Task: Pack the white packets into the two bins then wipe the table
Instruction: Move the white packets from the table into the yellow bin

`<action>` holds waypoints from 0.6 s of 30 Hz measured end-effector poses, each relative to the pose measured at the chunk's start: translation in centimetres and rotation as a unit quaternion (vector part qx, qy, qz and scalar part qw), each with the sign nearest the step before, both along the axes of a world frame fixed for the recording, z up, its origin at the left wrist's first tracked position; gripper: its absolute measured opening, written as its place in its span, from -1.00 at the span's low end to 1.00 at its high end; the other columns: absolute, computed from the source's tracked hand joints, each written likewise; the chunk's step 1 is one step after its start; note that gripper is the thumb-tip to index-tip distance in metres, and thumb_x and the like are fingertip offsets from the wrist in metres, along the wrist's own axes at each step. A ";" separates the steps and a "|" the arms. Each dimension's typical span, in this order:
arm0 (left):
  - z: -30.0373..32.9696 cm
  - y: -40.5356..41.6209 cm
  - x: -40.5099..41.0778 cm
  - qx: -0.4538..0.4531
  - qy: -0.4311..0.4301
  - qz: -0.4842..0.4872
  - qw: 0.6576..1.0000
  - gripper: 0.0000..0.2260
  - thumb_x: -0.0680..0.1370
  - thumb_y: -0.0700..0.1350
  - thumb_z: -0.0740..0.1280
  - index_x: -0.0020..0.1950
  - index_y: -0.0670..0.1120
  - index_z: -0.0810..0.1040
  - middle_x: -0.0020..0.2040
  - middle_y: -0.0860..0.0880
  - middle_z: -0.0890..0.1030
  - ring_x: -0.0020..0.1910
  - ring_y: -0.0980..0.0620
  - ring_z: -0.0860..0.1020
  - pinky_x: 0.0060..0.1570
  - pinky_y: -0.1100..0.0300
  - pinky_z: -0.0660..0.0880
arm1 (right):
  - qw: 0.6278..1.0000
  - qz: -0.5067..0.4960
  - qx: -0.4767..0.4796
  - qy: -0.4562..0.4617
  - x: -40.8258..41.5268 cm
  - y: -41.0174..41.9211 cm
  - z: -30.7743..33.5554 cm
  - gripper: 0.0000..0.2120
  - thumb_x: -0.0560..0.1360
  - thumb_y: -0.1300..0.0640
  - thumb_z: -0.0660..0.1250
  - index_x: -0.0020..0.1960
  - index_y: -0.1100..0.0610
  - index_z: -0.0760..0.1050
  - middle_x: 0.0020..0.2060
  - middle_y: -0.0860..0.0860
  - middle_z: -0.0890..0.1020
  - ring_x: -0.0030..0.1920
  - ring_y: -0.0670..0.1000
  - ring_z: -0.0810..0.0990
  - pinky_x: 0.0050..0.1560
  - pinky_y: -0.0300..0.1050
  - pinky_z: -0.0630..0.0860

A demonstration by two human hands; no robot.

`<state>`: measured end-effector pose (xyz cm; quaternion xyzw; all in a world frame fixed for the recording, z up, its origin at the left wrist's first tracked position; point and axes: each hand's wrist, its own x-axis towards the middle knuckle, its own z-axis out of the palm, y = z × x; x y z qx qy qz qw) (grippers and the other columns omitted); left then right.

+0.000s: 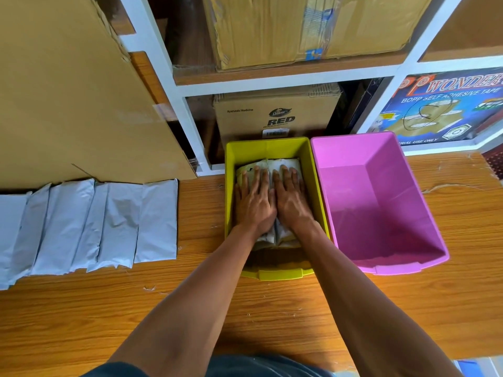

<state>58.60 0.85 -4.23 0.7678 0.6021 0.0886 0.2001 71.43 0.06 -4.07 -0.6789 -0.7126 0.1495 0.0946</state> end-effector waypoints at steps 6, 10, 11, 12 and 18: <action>-1.2 -1.4 0.1 0.060 0.030 -0.022 0.998 -0.32 0.67 0.20 -0.04 0.72 -0.01 -0.17 0.72 -0.06 -0.17 0.69 -0.22 -0.25 0.66 -0.22 -0.18 | 0.993 -0.010 0.095 0.076 -0.1 -0.2 -0.7 -0.33 0.71 0.27 0.20 0.71 0.19 -0.05 0.69 0.25 -0.01 0.65 0.15 -0.21 0.68 0.23 -0.07; -2.5 -0.8 0.2 0.037 0.045 -0.004 0.998 -0.28 0.71 0.12 0.17 0.75 -0.01 -0.16 0.73 -0.04 -0.23 0.68 -0.22 -0.33 0.66 -0.24 -0.16 | 0.995 -0.017 0.078 0.056 0.0 -0.4 -2.2 -0.39 0.71 0.28 0.15 0.70 0.24 0.02 0.68 0.24 0.00 0.68 0.25 -0.15 0.66 0.29 -0.03; -2.6 -0.8 0.2 0.042 0.042 -0.006 0.998 -0.29 0.71 0.12 0.14 0.75 -0.01 -0.15 0.73 -0.04 -0.22 0.68 -0.23 -0.33 0.66 -0.25 -0.14 | 0.995 -0.016 0.087 0.052 0.0 -0.4 -2.3 -0.40 0.70 0.28 0.15 0.69 0.25 0.04 0.68 0.25 0.02 0.68 0.28 -0.10 0.66 0.30 -0.01; -2.9 -0.8 0.1 0.048 0.036 -0.007 0.998 -0.31 0.70 0.13 0.10 0.75 -0.01 -0.13 0.74 -0.04 -0.19 0.68 -0.23 -0.31 0.66 -0.26 -0.11 | 0.994 -0.017 0.100 0.046 0.0 -0.4 -2.5 -0.40 0.69 0.27 0.14 0.69 0.26 0.05 0.68 0.27 0.04 0.68 0.30 -0.05 0.65 0.30 0.02; -3.4 -0.6 0.0 0.054 0.048 -0.010 0.997 -0.32 0.73 0.11 0.13 0.75 -0.01 -0.13 0.74 -0.02 -0.19 0.68 -0.24 -0.32 0.66 -0.23 -0.15 | 0.992 -0.019 0.123 0.009 -0.2 -0.3 -3.6 -0.37 0.67 0.22 0.20 0.69 0.26 0.07 0.67 0.27 0.08 0.67 0.31 0.02 0.63 0.30 0.14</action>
